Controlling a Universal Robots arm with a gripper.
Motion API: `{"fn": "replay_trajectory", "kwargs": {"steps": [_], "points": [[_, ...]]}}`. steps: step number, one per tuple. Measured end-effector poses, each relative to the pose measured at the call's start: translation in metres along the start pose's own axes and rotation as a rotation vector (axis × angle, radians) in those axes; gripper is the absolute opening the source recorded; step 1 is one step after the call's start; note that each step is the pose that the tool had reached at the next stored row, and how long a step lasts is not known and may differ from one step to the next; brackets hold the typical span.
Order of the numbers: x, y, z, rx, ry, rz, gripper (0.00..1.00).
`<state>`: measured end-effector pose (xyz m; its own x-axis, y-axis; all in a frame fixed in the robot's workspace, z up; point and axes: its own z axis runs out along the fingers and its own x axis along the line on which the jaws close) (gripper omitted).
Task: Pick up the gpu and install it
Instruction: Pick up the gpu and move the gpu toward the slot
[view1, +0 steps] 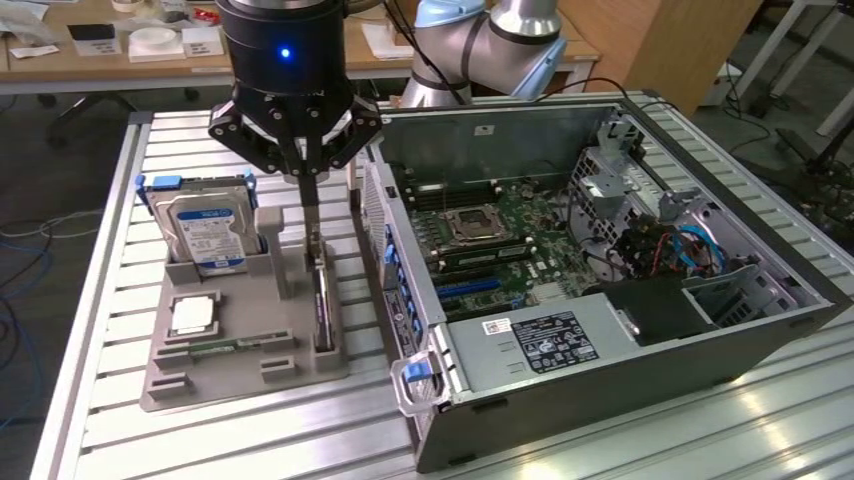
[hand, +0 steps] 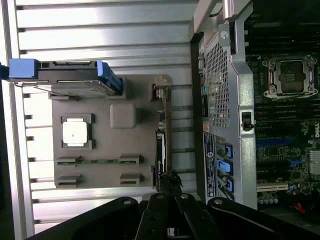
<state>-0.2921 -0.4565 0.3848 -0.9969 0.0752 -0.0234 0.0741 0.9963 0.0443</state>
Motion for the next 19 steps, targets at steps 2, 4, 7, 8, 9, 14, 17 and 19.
{"fn": "replay_trajectory", "kwargs": {"steps": [2,4,7,8,9,14,17,19], "points": [[0.0,0.0,0.0,0.0,0.0,0.0,0.11],[0.0,0.0,0.0,0.0,0.0001,0.0,0.11],[0.0,0.0,0.0,0.0,0.0,0.0,0.17],[0.0,0.0,0.0,0.0,0.0,0.0,0.23],[0.0,0.0,0.0,0.0,0.0,0.0,0.29],[0.0,0.0,0.0,0.0001,0.0001,0.0,0.42],[0.0,0.0,0.0,0.0,0.0,0.0,0.42],[0.0,0.0,0.0,0.0001,0.0001,0.0,0.42]]}}
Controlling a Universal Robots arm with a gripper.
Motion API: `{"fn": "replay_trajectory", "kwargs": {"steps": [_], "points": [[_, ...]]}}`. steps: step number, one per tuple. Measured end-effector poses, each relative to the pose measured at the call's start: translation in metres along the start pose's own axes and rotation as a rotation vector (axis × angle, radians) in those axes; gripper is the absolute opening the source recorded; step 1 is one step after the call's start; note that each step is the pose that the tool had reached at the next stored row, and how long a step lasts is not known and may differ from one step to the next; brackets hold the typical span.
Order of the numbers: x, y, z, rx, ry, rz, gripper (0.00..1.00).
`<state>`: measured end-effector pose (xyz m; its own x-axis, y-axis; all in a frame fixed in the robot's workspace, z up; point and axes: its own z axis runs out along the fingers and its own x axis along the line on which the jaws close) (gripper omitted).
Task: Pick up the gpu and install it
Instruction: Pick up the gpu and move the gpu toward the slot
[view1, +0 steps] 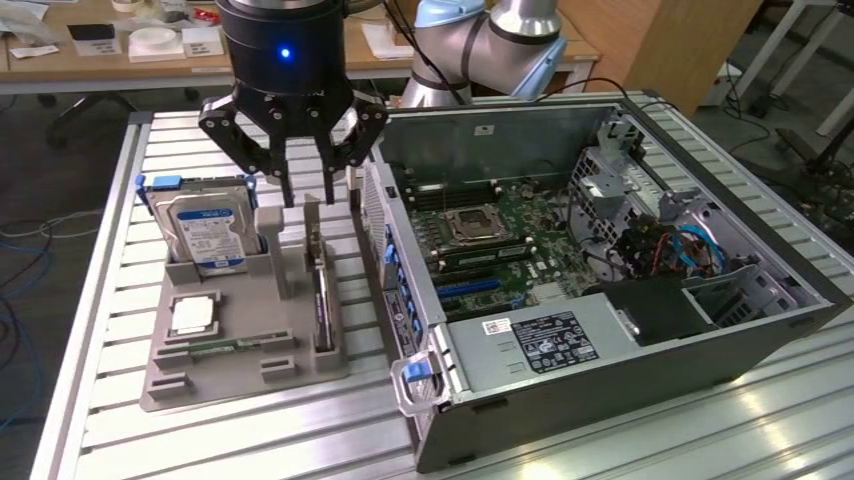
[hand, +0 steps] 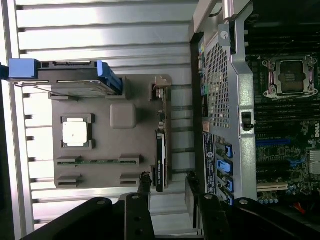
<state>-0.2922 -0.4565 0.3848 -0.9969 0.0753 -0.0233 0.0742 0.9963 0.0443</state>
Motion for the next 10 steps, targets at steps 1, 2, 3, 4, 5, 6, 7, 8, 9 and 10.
{"fn": "replay_trajectory", "kwargs": {"steps": [1,2,3,4,5,6,7,8,9,10], "points": [[0.0,0.0,0.0,0.0,0.0,0.0,0.42],[0.0,0.0,0.0003,0.0,0.0,0.0,0.42],[0.0,-0.0001,0.0013,0.0,-0.0001,0.0,0.42],[0.0,-0.0002,0.0031,0.0,-0.0001,0.0,0.42],[0.0,-0.0002,0.0048,0.0001,0.0,0.0,0.42],[0.0,-0.0003,0.0066,0.0001,0.0,0.0,0.42],[0.0,-0.0004,0.0084,0.0,0.0,0.0,0.42],[0.0,-0.0005,0.0104,0.0001,-0.0001,0.0,0.42],[0.0,-0.0005,0.0122,0.0,-0.0001,0.0,0.42],[0.0,-0.0006,0.014,0.0001,-0.0001,0.0,0.42]]}}
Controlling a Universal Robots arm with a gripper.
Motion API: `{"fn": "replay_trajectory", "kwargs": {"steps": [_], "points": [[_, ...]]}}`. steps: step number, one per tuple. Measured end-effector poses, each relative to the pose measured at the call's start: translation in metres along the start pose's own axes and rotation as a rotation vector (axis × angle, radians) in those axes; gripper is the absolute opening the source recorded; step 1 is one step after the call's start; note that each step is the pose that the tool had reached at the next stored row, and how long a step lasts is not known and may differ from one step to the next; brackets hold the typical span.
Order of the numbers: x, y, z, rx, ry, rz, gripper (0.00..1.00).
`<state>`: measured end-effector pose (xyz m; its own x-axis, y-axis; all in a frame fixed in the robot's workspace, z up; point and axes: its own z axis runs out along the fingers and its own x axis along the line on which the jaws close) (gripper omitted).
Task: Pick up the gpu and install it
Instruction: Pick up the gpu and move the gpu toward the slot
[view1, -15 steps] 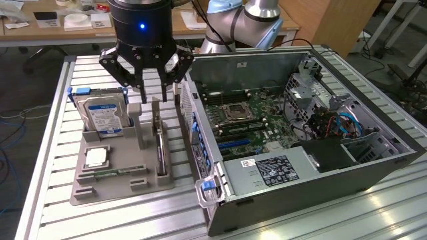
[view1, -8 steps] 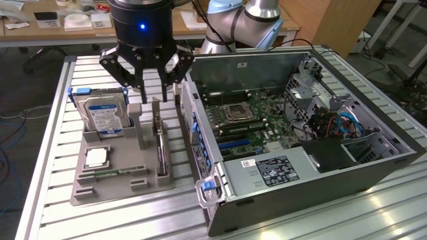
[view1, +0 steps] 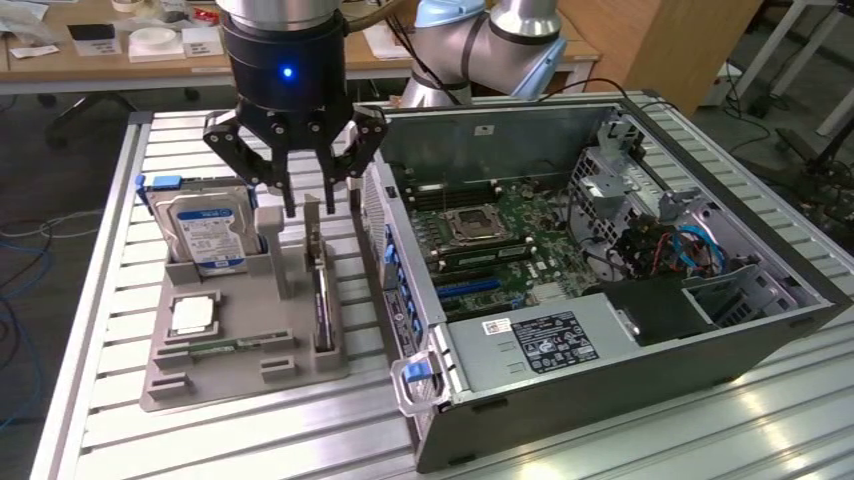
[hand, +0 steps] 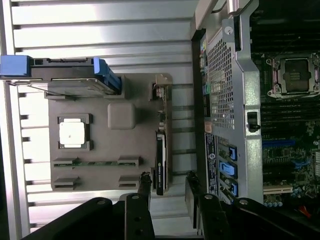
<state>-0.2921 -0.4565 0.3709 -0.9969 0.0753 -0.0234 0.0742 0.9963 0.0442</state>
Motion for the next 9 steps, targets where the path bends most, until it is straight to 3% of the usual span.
{"fn": "replay_trajectory", "kwargs": {"steps": [9], "points": [[0.0,-0.0006,0.0128,0.0001,0.0001,0.0,0.42]]}}
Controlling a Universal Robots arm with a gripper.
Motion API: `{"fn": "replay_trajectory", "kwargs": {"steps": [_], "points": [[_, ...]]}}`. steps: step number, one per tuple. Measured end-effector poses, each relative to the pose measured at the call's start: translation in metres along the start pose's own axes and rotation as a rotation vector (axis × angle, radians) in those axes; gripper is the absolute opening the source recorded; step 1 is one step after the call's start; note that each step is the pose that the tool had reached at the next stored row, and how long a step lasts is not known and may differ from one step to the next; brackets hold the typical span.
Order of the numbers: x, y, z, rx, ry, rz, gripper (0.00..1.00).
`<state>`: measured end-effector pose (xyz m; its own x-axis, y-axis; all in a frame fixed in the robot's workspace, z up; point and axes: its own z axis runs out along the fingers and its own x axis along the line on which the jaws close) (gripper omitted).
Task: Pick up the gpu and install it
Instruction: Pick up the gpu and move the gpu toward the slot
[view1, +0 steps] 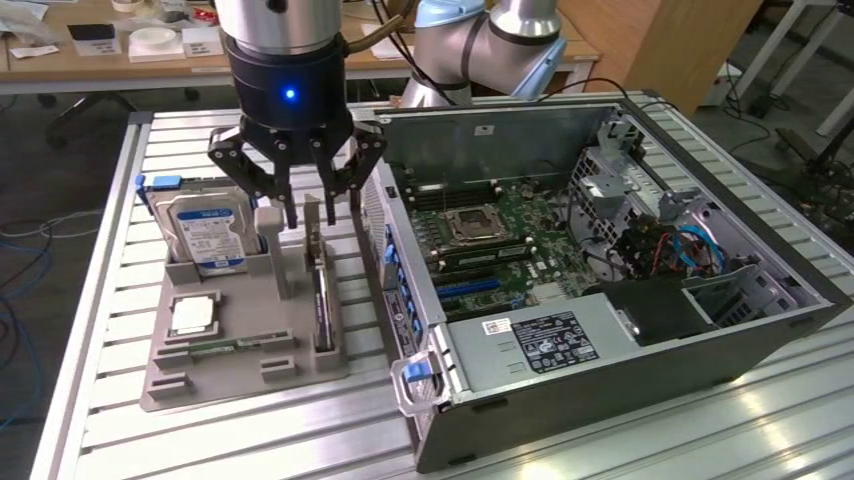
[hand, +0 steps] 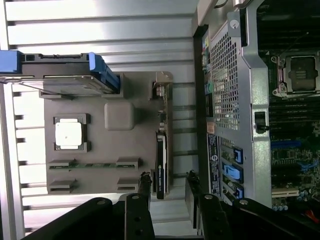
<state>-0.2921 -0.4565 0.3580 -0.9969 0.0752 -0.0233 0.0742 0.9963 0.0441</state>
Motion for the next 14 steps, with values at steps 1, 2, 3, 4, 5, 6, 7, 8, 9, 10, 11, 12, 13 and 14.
{"fn": "replay_trajectory", "kwargs": {"steps": [1,2,3,4,5,6,7,8,9,10,11,12,13,14], "points": [[0.0,0.0,0.0,0.0002,0.0001,0.0,0.42],[0.0,0.0,0.0,0.0001,0.0001,0.0,0.42],[0.0,0.0,0.0001,0.0,0.0,0.0,0.42],[0.0,0.0,0.0001,0.0,0.0,0.0,0.42],[0.0,0.0,0.0001,-0.0001,0.0,0.0,0.42],[0.0,0.0,0.0001,-0.0001,0.0,0.0,0.42],[0.0,0.0,0.0002,-0.0001,-0.0001,0.0,0.42],[0.0,0.0,0.001,-0.0004,-0.0003,0.0,0.42],[0.0,-0.0001,0.0023,-0.0005,-0.0004,0.0,0.42],[0.0,-0.0002,0.0038,-0.0001,-0.0001,0.0,0.42],[0.0,-0.0003,0.0055,-0.0001,-0.0001,0.0,0.42],[0.0,-0.0004,0.0073,-0.0001,-0.0001,0.0,0.42],[0.0,-0.0005,0.0091,-0.0001,-0.0001,0.0,0.42],[0.001,-0.0005,0.0107,-0.0001,-0.0001,0.0,0.42]]}}
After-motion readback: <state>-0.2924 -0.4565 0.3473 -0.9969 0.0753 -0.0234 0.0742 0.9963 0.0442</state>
